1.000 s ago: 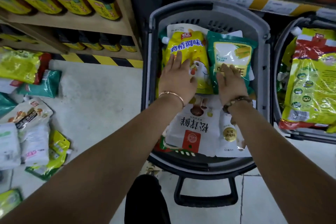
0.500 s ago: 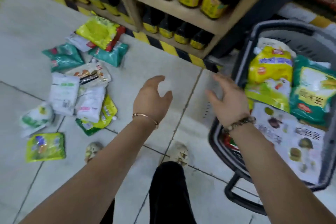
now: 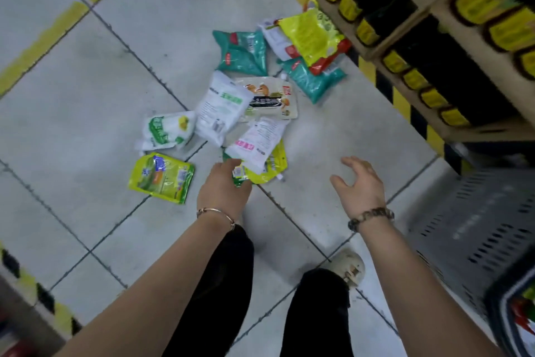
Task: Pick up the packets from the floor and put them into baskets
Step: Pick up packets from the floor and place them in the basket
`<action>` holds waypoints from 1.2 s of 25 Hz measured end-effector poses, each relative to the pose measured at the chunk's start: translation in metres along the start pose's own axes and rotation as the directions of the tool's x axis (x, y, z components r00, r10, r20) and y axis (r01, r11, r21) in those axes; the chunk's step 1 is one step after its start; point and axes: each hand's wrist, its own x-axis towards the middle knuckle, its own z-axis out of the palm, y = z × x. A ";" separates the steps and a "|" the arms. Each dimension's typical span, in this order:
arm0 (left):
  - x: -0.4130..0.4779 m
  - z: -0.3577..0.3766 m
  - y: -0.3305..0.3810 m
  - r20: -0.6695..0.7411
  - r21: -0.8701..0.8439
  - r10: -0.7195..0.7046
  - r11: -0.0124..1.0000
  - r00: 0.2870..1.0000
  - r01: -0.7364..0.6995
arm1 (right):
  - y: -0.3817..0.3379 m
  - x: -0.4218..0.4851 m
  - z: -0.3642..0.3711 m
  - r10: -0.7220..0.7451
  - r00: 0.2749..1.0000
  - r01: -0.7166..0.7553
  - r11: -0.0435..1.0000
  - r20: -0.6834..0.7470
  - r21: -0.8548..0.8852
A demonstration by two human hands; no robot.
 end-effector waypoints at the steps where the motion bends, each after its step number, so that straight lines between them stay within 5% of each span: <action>1: 0.010 -0.005 -0.016 0.023 -0.008 -0.038 0.999 0.999 0.038 | -0.009 0.006 0.015 0.033 0.999 -0.033 0.999 0.018 0.007; 9: 0.103 0.050 -0.101 0.113 -0.130 -0.164 0.975 0.980 0.179 | -0.019 0.098 0.160 0.334 0.929 -0.363 0.906 0.162 0.217; 14: 0.178 0.104 -0.135 0.138 -0.109 -0.128 0.984 0.982 0.143 | -0.008 0.176 0.254 0.504 0.816 -0.570 0.785 0.284 0.244; 18: 0.218 0.128 -0.150 0.120 -0.136 -0.156 0.976 0.980 0.172 | 0.000 0.218 0.292 0.643 0.695 -0.718 0.593 0.321 0.365; 21: 0.229 0.136 -0.159 0.121 -0.175 -0.157 0.969 0.980 0.176 | 0.007 0.231 0.305 0.603 0.735 -0.671 0.580 0.311 0.462; 24: 0.228 0.127 -0.159 0.118 -0.394 -0.164 0.898 0.979 0.198 | 0.014 0.215 0.290 0.471 0.814 -0.561 0.488 0.339 0.669; 26: 0.224 0.115 -0.156 0.213 -0.544 -0.207 0.787 0.955 0.291 | 0.016 0.195 0.271 0.334 0.837 -0.545 0.430 0.434 0.720; 30: 0.207 0.100 -0.140 0.581 -0.679 -0.175 0.433 0.795 0.592 | 0.012 0.163 0.256 0.132 0.759 -0.594 0.542 0.638 0.594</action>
